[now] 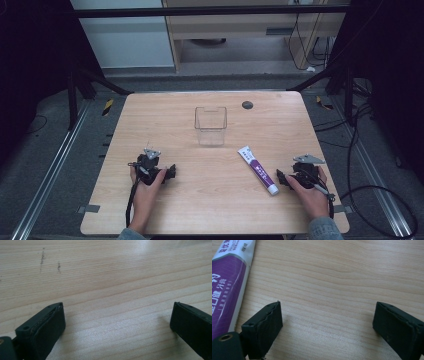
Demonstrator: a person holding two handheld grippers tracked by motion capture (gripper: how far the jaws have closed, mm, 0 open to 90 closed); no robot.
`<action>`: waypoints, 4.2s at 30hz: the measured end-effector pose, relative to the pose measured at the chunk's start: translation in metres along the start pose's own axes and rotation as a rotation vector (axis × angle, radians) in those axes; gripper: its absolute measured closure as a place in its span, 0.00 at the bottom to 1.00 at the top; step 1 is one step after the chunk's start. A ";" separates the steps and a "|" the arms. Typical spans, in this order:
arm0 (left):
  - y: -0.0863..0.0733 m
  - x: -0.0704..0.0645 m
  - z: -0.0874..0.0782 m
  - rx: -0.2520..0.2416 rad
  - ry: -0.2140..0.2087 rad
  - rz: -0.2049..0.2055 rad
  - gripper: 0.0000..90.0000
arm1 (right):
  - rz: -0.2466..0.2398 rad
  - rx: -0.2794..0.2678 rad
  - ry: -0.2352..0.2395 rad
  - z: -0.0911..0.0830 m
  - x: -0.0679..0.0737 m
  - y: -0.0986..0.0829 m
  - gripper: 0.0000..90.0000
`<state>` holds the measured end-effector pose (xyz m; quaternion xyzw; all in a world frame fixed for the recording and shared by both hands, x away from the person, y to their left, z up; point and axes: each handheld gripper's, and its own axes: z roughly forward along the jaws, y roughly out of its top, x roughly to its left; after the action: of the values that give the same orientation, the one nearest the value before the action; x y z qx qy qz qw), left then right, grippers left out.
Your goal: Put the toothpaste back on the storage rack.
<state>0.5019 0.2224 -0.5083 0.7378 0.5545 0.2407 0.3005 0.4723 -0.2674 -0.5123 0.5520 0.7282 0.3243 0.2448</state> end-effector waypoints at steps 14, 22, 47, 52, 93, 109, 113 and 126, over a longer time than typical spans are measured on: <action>-0.001 0.000 -0.001 0.000 0.002 -0.002 0.00 | -0.107 0.038 0.065 -0.030 0.045 0.040 0.20; 0.002 0.000 0.002 0.000 0.018 -0.024 0.00 | -0.159 0.084 0.117 -0.031 0.074 0.074 0.33; 0.000 0.003 0.001 -0.002 0.006 -0.012 0.00 | -0.161 0.292 0.153 0.004 0.095 0.080 0.44; 0.001 0.003 0.001 -0.001 0.005 -0.006 0.00 | -0.169 0.318 0.144 0.017 0.100 0.087 0.42; 0.001 0.003 0.001 -0.002 0.005 -0.005 0.00 | -0.190 0.423 0.122 0.056 0.100 0.103 0.60; 0.001 0.003 0.001 -0.002 0.005 -0.006 0.00 | -0.173 0.418 0.105 0.052 0.097 0.105 0.82; 0.001 0.003 0.001 -0.002 0.005 -0.006 0.00 | -0.179 0.403 0.106 0.048 0.097 0.107 0.87; 0.001 0.003 0.001 -0.002 0.005 -0.006 0.00 | -0.131 0.291 0.140 0.018 0.089 0.116 0.89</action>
<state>0.5038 0.2250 -0.5083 0.7354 0.5570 0.2422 0.3004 0.5365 -0.1573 -0.4380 0.5089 0.8171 0.2367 0.1315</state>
